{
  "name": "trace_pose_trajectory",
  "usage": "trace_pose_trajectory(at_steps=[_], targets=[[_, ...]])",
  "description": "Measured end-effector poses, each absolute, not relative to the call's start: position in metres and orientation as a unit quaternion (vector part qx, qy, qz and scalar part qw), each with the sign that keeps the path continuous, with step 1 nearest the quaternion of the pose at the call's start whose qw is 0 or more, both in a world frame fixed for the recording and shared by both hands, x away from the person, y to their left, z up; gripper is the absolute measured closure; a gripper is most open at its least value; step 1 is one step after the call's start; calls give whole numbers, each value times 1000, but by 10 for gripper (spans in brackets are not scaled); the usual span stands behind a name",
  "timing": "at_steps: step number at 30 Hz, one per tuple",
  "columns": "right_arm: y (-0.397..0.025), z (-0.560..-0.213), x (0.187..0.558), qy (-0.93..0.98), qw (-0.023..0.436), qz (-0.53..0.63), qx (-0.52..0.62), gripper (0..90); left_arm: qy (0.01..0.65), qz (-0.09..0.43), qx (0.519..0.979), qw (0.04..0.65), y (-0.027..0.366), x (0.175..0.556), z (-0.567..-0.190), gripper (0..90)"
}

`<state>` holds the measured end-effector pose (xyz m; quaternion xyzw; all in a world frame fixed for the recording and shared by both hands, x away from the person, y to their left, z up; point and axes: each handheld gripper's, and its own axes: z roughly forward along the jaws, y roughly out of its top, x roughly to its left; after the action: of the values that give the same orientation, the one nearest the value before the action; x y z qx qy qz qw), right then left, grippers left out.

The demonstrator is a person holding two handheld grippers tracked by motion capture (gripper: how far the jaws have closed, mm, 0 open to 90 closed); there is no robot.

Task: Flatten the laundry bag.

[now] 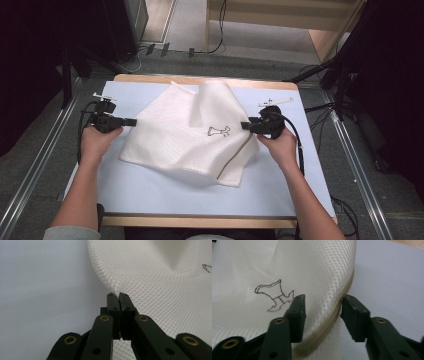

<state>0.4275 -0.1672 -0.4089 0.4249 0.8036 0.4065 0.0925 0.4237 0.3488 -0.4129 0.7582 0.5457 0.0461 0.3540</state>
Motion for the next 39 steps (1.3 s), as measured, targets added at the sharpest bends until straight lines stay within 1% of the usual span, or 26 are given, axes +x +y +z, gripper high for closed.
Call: trace_pose_trajectory(at_steps=[1,4,5,6,7,13,15,19,23,25,28,29,31,32,33,34,35,36,38,39], targets=[[-167,-407,427,805,96,410,419,487,547,54,757,354,355,421,-410,900],[-167,-406,426,805,93,413,415,468,553,60,750,358,363,419,-409,899],[-167,-406,425,805,90,414,414,454,558,62,744,361,372,417,-409,897],[-167,-406,425,805,90,414,414,454,558,62,744,361,372,417,-409,895],[-167,-406,425,806,87,413,414,453,566,63,738,363,380,416,-410,895],[-172,-406,425,810,80,412,410,499,579,57,725,369,400,411,-412,884],[-174,-407,425,811,83,410,409,536,581,60,724,367,406,409,-411,882],[-177,-410,426,814,79,405,408,576,588,63,721,362,413,406,-412,882],[-174,-413,427,817,74,404,404,633,599,66,708,368,424,401,-412,881],[-172,-415,428,821,75,400,401,648,604,70,705,366,428,399,-412,881],[-170,-416,429,824,75,397,398,649,610,72,701,364,432,397,-413,881],[-168,-417,430,824,76,396,398,637,614,75,697,364,434,396,-414,878],[-167,-418,431,823,75,396,401,619,616,78,691,370,435,394,-415,845],[-167,-418,431,823,75,396,401,619,616,78,691,370,435,394,-415,792],[-165,-419,433,821,75,399,402,588,615,79,684,384,437,392,-414,738],[-165,-419,433,821,75,399,402,588,615,79,684,384,437,392,-414,703],[-163,-420,434,822,75,398,402,573,612,79,683,390,437,391,-413,703],[-161,-422,436,822,78,398,399,515,609,82,685,391,435,388,-411,630],[-157,-426,440,821,82,397,402,450,606,85,688,391,432,386,-409,585],[-156,-428,443,820,82,396,404,434,603,88,689,391,429,385,-407,573]])
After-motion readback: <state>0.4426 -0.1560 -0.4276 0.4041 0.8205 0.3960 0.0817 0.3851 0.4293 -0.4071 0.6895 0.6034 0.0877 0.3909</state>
